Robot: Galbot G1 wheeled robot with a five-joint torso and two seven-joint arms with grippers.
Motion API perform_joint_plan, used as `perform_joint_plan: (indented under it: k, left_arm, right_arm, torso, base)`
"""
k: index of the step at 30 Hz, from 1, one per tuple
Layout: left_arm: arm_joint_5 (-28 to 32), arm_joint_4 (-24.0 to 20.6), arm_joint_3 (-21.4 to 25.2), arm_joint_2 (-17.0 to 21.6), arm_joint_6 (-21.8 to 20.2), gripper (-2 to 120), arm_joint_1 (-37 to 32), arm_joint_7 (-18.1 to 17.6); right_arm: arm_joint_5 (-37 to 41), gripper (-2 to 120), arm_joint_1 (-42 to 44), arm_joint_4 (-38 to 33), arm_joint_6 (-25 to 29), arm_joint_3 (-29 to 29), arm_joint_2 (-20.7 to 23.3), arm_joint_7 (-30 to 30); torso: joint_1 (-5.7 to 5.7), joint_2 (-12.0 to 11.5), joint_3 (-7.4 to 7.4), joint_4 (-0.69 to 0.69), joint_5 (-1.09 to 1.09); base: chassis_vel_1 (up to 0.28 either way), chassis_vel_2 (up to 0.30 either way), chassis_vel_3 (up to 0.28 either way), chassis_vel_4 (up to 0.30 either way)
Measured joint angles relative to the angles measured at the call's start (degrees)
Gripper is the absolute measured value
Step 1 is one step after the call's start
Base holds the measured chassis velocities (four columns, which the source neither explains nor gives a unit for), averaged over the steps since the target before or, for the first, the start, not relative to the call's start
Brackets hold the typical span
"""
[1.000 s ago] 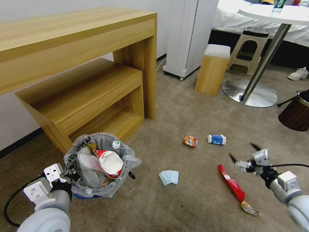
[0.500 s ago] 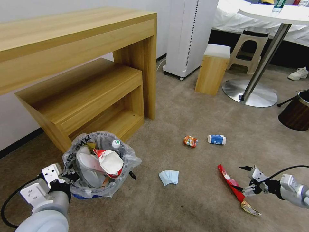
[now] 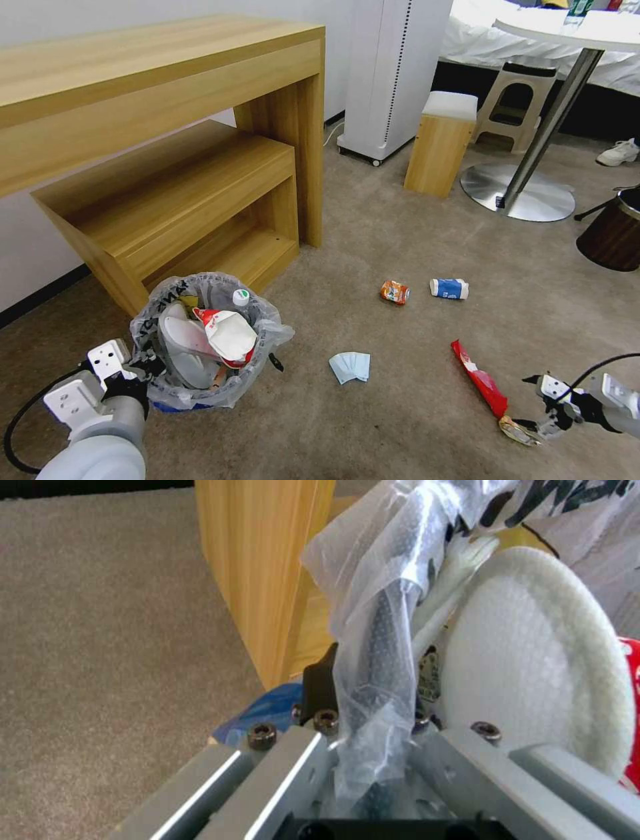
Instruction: Pick up the trash bin and place the garbage on the floor into it.
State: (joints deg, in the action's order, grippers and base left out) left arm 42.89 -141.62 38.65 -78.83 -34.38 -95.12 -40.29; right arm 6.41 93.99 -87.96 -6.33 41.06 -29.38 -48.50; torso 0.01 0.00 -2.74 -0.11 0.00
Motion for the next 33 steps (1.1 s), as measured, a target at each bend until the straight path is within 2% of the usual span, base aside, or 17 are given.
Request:
perform_joint_plan:
  k: [9,33]
  left_arm:
    - [-0.6,-0.1,-0.2,-0.4,0.1,0,0.0,0.0]
    - [-0.7,0.2,0.4,-0.1,0.2,0,0.0,-0.1]
  right_arm:
    - [-1.6,100,-1.6,4.0,0.1,-2.6,-1.3,2.9]
    - [-1.6,100,-10.3,9.4,0.4,-13.2,-5.8,2.9]
  torso:
    - [0.00,0.0,0.00,0.00,0.00]
    - [0.00,0.0,0.00,0.00,-0.01]
  base:
    - [0.000,0.000,0.000,0.000]
    - [0.000,0.000,0.000,0.000]
